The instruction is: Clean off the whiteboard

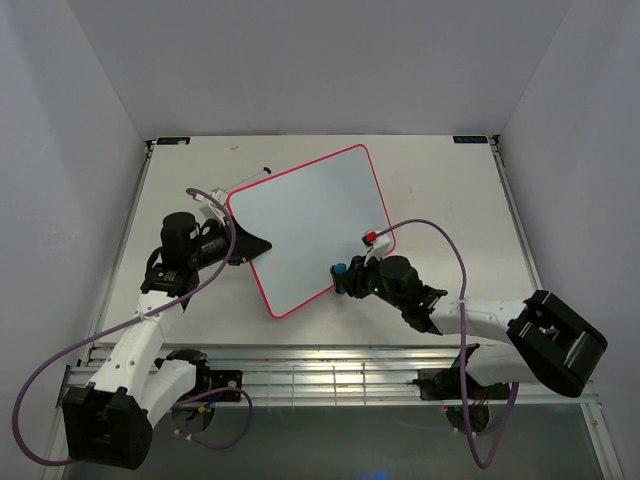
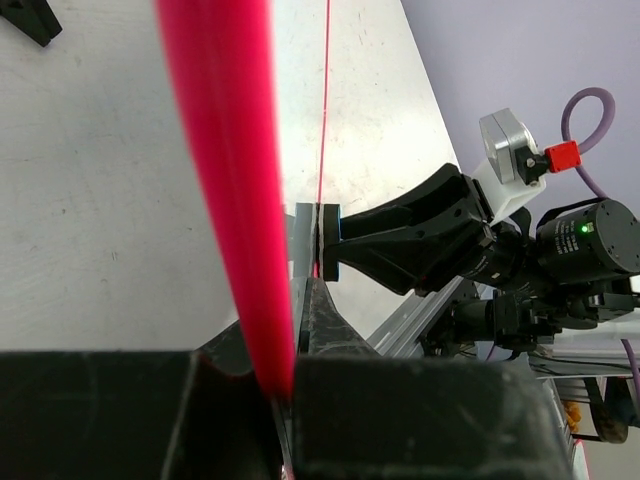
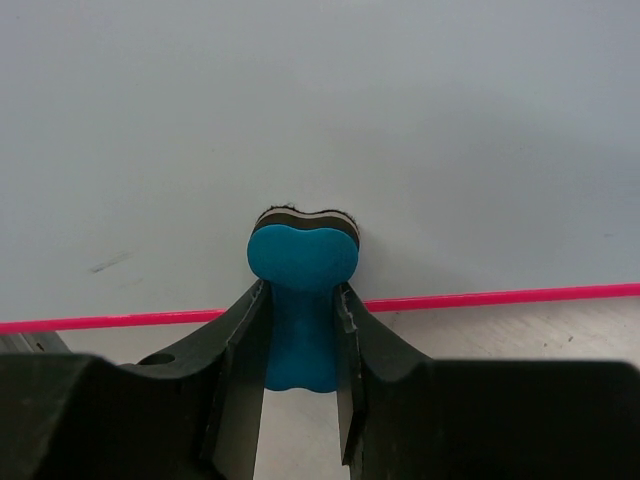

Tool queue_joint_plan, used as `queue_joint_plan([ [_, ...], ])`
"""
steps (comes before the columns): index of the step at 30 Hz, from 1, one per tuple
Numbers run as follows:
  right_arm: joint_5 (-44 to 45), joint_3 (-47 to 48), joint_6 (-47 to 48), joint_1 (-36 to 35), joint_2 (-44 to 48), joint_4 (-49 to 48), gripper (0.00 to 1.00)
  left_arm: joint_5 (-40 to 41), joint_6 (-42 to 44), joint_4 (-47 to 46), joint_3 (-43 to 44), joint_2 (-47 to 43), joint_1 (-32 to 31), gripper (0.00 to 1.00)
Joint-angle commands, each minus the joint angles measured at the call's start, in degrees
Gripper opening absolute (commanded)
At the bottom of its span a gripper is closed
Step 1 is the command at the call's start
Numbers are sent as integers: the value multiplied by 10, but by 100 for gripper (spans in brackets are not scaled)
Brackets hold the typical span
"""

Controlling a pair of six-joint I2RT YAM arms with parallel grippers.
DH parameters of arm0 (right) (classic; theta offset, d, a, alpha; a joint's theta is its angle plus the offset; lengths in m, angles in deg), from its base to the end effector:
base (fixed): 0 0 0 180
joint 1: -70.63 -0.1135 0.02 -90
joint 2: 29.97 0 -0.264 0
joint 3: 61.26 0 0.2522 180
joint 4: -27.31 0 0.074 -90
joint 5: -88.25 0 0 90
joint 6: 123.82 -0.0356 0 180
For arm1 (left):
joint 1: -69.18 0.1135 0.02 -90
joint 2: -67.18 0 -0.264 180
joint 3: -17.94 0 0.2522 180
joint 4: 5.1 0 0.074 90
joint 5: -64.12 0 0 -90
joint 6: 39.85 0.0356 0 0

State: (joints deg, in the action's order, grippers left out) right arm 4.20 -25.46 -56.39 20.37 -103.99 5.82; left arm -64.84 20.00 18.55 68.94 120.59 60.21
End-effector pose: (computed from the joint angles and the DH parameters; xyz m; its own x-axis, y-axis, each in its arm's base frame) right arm 0.1628 0.1901 0.1798 -0.4391 0.0690 -0.8958 -0.5770 0.7426 0.3400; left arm 0.1999 -0.0542 0.2702 -0.7164 -0.2823 -0.6381 0.3693 0.6224 -0.6901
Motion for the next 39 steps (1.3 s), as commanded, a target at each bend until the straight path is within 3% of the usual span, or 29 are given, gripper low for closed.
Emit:
queue_joint_plan([
  [1, 45, 12, -52, 8, -27, 122, 8, 30, 37, 114, -19, 11, -11, 0],
  [5, 74, 18, -73, 38, -37, 170, 8, 28, 37, 114, -18, 13, -11, 0],
  [18, 85, 54, -57, 75, -48, 197, 8, 23, 38, 113, -19, 17, -12, 0],
  [21, 42, 53, -18, 73, -36, 175, 8, 21, 38, 112, -19, 19, -12, 0],
  [25, -104, 28, 49, 55, -11, 65, 8, 18, 38, 111, -19, 20, -12, 0],
  [28, -153, 3, 73, 28, 19, 13, 8, 9, 38, 104, -22, 16, -12, 0],
  [39, -213, 119, 72, -92, -30, 17, 8, -5, 36, 98, -24, 12, -12, 0],
])
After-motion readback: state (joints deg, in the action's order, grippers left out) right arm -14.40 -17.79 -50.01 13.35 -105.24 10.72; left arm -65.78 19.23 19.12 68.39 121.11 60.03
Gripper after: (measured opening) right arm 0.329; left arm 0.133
